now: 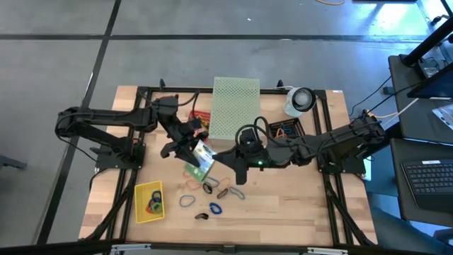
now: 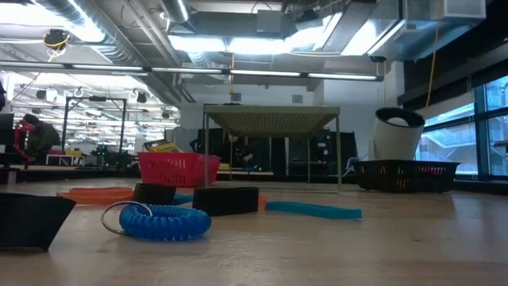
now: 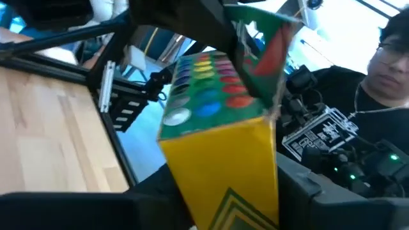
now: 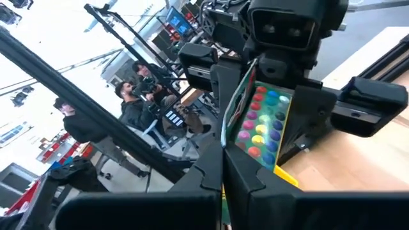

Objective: Pick & Place Office Desk Supplies
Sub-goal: Put the crayola box into the orange bin

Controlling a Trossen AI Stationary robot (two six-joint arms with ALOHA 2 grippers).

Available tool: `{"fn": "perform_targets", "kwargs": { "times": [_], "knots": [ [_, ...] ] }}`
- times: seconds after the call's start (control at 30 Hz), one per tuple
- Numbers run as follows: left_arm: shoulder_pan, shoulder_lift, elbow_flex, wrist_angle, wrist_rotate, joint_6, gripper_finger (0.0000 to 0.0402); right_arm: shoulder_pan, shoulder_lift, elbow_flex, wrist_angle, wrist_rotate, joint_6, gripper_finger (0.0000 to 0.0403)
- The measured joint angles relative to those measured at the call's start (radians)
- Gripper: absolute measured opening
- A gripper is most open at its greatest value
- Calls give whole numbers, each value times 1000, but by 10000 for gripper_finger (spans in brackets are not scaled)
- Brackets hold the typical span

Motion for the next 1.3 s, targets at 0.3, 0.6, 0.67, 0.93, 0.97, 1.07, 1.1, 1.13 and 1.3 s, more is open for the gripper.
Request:
{"fn": "perform_targets", "kwargs": {
  "times": [0.3,0.6,0.67,0.93,0.97,1.07,1.1,1.13,1.3],
  "knots": [
    [-7,11,-1,23,9,-6,84,0,0,-1,17,-28,-23,0],
    [-7,11,-1,50,6,-61,84,-1,-3,-1,31,-46,-41,14],
    [-7,10,-1,50,9,-64,84,-1,-5,-1,42,-46,-45,34],
    [-5,3,-1,48,1,-65,84,-12,-10,-1,38,-49,-3,165],
    [-3,3,-1,48,-3,-65,84,-16,-13,-1,36,-49,8,180],
    [18,3,-1,29,-35,-62,84,-27,-37,-1,31,-36,10,211],
    [28,2,-1,14,-55,-65,84,-28,-50,-1,20,-24,7,217],
    [39,-2,-1,-12,-79,-71,84,-28,-67,-1,2,-9,4,220],
    [104,-42,-1,-259,-218,-76,84,-19,-175,-1,-156,85,-21,218]
  ]
}}
